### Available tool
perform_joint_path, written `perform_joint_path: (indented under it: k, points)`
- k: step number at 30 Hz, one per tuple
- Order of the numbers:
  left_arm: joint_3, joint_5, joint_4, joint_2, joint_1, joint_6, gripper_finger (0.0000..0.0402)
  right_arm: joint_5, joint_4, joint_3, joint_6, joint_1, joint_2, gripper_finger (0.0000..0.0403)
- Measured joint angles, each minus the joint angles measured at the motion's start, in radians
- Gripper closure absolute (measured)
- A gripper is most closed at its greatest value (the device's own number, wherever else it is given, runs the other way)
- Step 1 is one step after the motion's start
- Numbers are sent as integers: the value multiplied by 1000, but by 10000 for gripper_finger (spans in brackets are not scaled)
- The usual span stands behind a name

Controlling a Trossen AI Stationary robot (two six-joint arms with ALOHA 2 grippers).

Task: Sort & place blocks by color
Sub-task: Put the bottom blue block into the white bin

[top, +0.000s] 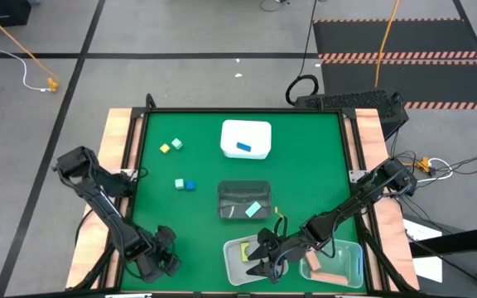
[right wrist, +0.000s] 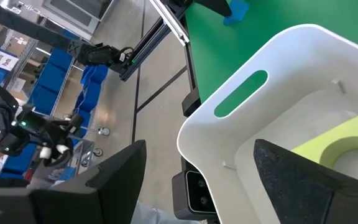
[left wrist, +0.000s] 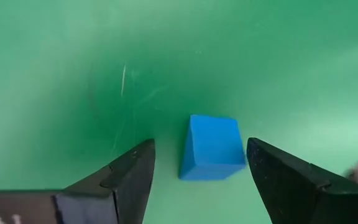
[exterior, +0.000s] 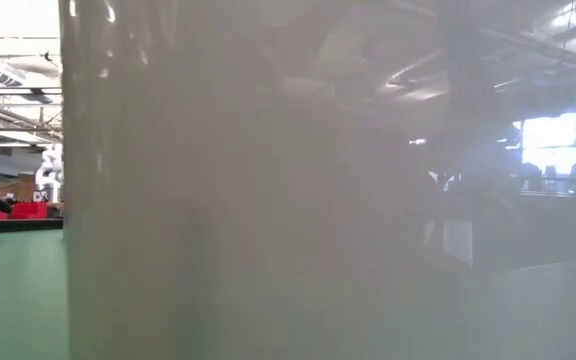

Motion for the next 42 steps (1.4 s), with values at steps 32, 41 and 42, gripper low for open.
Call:
perform_joint_path:
  k: [32,41,42]
  points:
    - [153,-198,-300,75,138,202,268,0,0,0,0,0,0,117]
    - [153,-440,-238,-137,312,363,268,0,0,0,0,0,0,117]
    - [153,-474,-202,-161,329,391,268,0,0,0,0,0,0,117]
